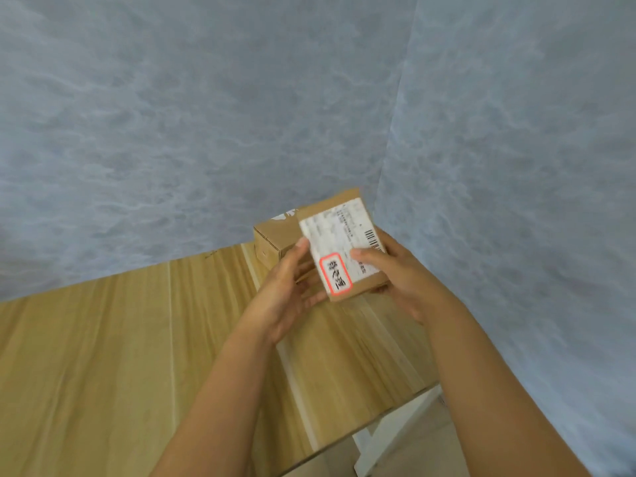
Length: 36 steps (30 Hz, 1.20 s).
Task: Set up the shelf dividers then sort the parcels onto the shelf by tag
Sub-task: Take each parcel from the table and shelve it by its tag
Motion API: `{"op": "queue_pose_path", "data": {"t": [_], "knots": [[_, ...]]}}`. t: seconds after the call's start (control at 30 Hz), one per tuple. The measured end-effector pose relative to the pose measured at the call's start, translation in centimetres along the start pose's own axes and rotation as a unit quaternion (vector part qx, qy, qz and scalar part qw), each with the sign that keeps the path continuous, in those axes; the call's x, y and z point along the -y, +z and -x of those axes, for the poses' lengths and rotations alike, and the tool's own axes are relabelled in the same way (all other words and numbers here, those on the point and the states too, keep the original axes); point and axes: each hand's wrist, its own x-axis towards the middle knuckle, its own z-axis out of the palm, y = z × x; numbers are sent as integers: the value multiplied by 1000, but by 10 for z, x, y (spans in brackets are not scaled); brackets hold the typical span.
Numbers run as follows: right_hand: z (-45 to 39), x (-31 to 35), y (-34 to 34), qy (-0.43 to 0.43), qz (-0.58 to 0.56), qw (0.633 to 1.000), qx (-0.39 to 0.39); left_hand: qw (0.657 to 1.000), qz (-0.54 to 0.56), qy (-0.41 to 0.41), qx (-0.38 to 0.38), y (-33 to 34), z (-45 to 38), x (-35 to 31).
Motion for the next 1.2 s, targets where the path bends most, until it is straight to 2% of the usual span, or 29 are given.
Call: {"op": "queue_pose_path", "data": {"t": [0.07,0.1,0.23,0.4,0.47,0.57,0.73,0.8,0.87,0.93,1.0,1.1,1.2], "knots": [[3,5,-6,10,47,996,69,1000,-1,3,13,-4,0,-5],[3,7,-6,8,55,996,75,1000,8,7,16,-4,1,-7],[-4,5,-1,-10,-61,996,-67,989,143,46,3,1,0,-8],[-2,-7,1,18,-159,987,-25,982,180,46,-18,13,0,-2],[2,-9,-2,20,-207,977,-56,991,127,34,-39,11,1,-2],[11,-6,-7,11,-167,980,-109,1000,-21,7,-21,9,3,-1],[27,6,-18,11,-112,969,-220,992,-120,-6,-25,-1,-14,5],[38,12,-28,13,-94,964,-247,978,-205,19,-33,-8,-25,5],[52,20,-40,7,-63,963,-263,926,-369,79,-13,-17,-35,3],[70,28,-49,0,-31,957,-287,835,-534,132,35,-19,-39,-5],[88,35,-58,-3,-20,948,-319,741,-647,162,76,-12,-37,-18],[117,45,-68,-3,-11,940,-340,615,-750,226,92,11,-24,-33],[152,52,-75,-8,-1,938,-347,527,-797,281,90,40,2,-42]]}}
